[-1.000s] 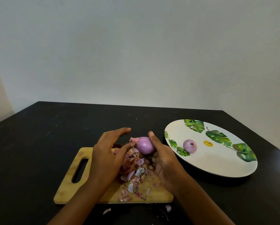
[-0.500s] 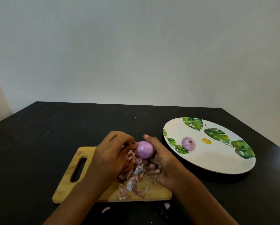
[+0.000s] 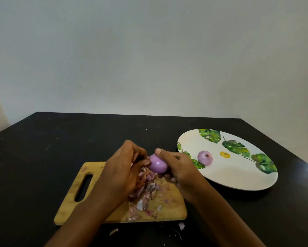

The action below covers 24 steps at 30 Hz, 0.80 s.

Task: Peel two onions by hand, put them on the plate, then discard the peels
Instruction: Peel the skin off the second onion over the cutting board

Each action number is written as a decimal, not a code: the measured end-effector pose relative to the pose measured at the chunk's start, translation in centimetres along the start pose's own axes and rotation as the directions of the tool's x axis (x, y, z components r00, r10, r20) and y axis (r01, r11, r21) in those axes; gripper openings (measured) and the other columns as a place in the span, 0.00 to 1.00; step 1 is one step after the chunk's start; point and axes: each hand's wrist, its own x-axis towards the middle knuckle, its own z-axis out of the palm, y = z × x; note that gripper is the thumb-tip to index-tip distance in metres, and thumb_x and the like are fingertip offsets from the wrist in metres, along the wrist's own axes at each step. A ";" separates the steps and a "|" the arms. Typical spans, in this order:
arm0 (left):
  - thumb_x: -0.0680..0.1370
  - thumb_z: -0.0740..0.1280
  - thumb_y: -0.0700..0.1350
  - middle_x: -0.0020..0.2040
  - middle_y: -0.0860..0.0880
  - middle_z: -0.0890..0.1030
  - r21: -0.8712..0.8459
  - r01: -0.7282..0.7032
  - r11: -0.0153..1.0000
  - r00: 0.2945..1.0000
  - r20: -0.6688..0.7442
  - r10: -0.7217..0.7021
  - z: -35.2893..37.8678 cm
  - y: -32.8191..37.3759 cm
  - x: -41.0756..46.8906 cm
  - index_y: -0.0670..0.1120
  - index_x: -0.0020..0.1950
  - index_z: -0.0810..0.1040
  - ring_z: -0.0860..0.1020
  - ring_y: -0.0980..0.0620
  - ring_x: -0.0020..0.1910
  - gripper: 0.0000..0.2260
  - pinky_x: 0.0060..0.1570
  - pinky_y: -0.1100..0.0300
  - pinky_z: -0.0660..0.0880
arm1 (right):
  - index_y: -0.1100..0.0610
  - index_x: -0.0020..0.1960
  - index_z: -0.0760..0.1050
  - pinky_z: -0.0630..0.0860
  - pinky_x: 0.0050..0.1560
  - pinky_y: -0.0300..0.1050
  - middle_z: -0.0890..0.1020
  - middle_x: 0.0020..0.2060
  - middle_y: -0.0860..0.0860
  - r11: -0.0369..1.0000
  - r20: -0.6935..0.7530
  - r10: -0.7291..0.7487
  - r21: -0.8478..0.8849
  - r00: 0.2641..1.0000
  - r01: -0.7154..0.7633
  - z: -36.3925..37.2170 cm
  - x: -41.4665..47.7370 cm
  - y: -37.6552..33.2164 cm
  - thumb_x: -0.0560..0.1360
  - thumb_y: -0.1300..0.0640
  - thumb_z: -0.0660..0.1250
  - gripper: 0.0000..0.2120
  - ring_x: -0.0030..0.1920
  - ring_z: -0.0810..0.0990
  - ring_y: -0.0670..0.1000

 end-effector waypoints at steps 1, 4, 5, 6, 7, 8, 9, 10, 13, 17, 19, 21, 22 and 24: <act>0.73 0.63 0.53 0.39 0.57 0.73 0.066 0.002 0.998 1.000 0.008 -0.002 0.1 0.1 0.0 0.59 0.41 0.63 0.76 0.54 0.39 0.08 0.34 0.66 0.75 | 0.59 0.41 0.80 0.75 0.30 0.36 0.81 0.30 0.52 0.988 -0.045 -0.121 -0.103 0.992 0.116 -0.1 0.1 0.3 0.75 0.50 0.68 0.12 0.30 0.79 0.47; 0.77 0.65 0.45 0.38 0.54 0.74 0.067 0.063 0.996 0.997 -0.058 -0.059 1.0 0.1 -0.1 0.57 0.41 0.62 0.75 0.54 0.38 0.13 0.34 0.62 0.75 | 0.54 0.44 0.83 0.80 0.40 0.38 0.85 0.37 0.49 0.886 -0.117 -0.407 -0.291 0.906 0.360 0.2 0.3 1.4 0.73 0.50 0.70 0.08 0.40 0.83 0.48; 0.76 0.66 0.42 0.38 0.54 0.75 0.003 0.117 0.993 0.989 -0.088 -0.116 1.1 0.2 -0.1 0.56 0.41 0.62 0.76 0.54 0.38 0.15 0.36 0.62 0.76 | 0.53 0.45 0.83 0.79 0.41 0.36 0.85 0.38 0.47 0.871 -0.136 -0.445 -0.298 0.885 0.392 0.4 0.2 1.7 0.73 0.50 0.70 0.07 0.41 0.83 0.46; 0.76 0.67 0.40 0.38 0.53 0.76 -0.064 0.173 0.983 0.978 -0.106 -0.179 1.1 0.3 -0.1 0.55 0.41 0.62 0.77 0.56 0.39 0.15 0.37 0.66 0.76 | 0.53 0.46 0.82 0.78 0.41 0.34 0.85 0.38 0.46 0.861 -0.152 -0.469 -0.297 0.870 0.412 0.7 0.2 1.9 0.73 0.50 0.70 0.08 0.42 0.83 0.45; 0.75 0.67 0.39 0.38 0.53 0.76 -0.115 0.218 0.969 0.966 -0.118 -0.231 1.2 0.3 0.0 0.54 0.42 0.62 0.77 0.59 0.40 0.15 0.37 0.70 0.75 | 0.54 0.48 0.82 0.78 0.42 0.33 0.85 0.39 0.46 0.857 -0.163 -0.481 -0.293 0.861 0.424 0.9 0.1 2.0 0.73 0.48 0.69 0.10 0.43 0.83 0.44; 0.75 0.67 0.39 0.38 0.53 0.76 -0.142 0.246 0.959 0.955 -0.133 -0.265 1.2 0.4 0.0 0.53 0.42 0.63 0.77 0.60 0.40 0.15 0.37 0.72 0.74 | 0.54 0.49 0.82 0.77 0.42 0.32 0.85 0.40 0.45 0.855 -0.166 -0.487 -0.290 0.858 0.429 1.1 0.1 2.1 0.72 0.45 0.68 0.14 0.44 0.83 0.43; 0.75 0.67 0.39 0.38 0.53 0.76 -0.141 0.260 0.955 0.949 -0.144 -0.279 1.3 0.3 -0.1 0.53 0.42 0.63 0.77 0.60 0.39 0.15 0.37 0.72 0.74 | 0.53 0.49 0.82 0.77 0.43 0.32 0.85 0.41 0.45 0.863 -0.172 -0.478 -0.273 0.861 0.425 1.4 -0.1 2.2 0.70 0.44 0.67 0.15 0.45 0.83 0.43; 0.75 0.68 0.40 0.38 0.53 0.76 -0.117 0.261 0.958 0.948 -0.154 -0.277 1.5 0.2 -0.1 0.54 0.42 0.63 0.77 0.58 0.38 0.14 0.36 0.70 0.75 | 0.51 0.49 0.81 0.78 0.44 0.33 0.85 0.41 0.45 0.877 -0.180 -0.458 -0.251 0.870 0.410 1.7 -0.1 2.2 0.70 0.43 0.66 0.14 0.45 0.83 0.43; 0.76 0.67 0.42 0.36 0.53 0.73 0.010 0.213 0.977 0.961 -0.181 -0.208 1.9 0.0 -0.3 0.55 0.40 0.62 0.74 0.53 0.36 0.16 0.31 0.66 0.72 | 0.47 0.45 0.80 0.80 0.46 0.38 0.85 0.41 0.46 0.947 -0.223 -0.309 -0.167 0.925 0.276 2.3 -0.1 2.4 0.73 0.44 0.66 0.09 0.44 0.84 0.44; 0.76 0.68 0.41 0.37 0.53 0.73 0.023 0.194 0.981 0.966 -0.180 -0.187 2.2 -0.1 -0.4 0.56 0.41 0.62 0.74 0.53 0.36 0.16 0.33 0.66 0.72 | 0.56 0.48 0.83 0.81 0.53 0.54 0.85 0.47 0.55 0.993 -0.259 0.019 0.120 0.966 0.013 3.5 0.1 2.8 0.57 0.28 0.71 0.35 0.48 0.85 0.55; 0.76 0.67 0.40 0.38 0.53 0.74 -0.039 0.206 0.978 0.955 -0.212 -0.210 2.1 0.1 -0.3 0.55 0.42 0.63 0.75 0.55 0.39 0.15 0.38 0.66 0.74 | 0.58 0.53 0.81 0.81 0.53 0.54 0.84 0.49 0.58 0.960 -0.229 0.103 0.277 0.968 -0.036 3.8 0.0 2.8 0.56 0.27 0.72 0.40 0.48 0.85 0.57; 0.76 0.66 0.38 0.38 0.55 0.75 -0.143 0.248 0.958 0.930 -0.242 -0.277 2.0 0.5 -0.1 0.54 0.42 0.64 0.76 0.63 0.42 0.14 0.38 0.71 0.73 | 0.62 0.51 0.79 0.82 0.41 0.46 0.86 0.41 0.58 0.892 -0.144 0.155 0.445 0.977 -0.076 3.6 0.0 3.0 0.72 0.41 0.69 0.23 0.40 0.86 0.54; 0.76 0.66 0.37 0.38 0.55 0.76 -0.194 0.274 0.942 0.916 -0.247 -0.317 1.9 0.8 0.1 0.53 0.42 0.65 0.75 0.66 0.42 0.14 0.38 0.73 0.72 | 0.63 0.49 0.79 0.80 0.33 0.42 0.86 0.37 0.58 0.852 -0.081 0.163 0.515 0.983 -0.099 3.6 -0.2 2.8 0.76 0.48 0.66 0.17 0.35 0.85 0.52; 0.76 0.66 0.36 0.39 0.55 0.76 -0.267 0.297 0.917 0.898 -0.247 -0.363 1.8 1.1 0.2 0.52 0.43 0.65 0.76 0.68 0.41 0.14 0.37 0.75 0.71 | 0.64 0.50 0.78 0.78 0.28 0.39 0.85 0.35 0.59 0.789 0.000 0.172 0.599 0.985 -0.138 3.7 -0.7 2.7 0.79 0.52 0.63 0.15 0.32 0.84 0.51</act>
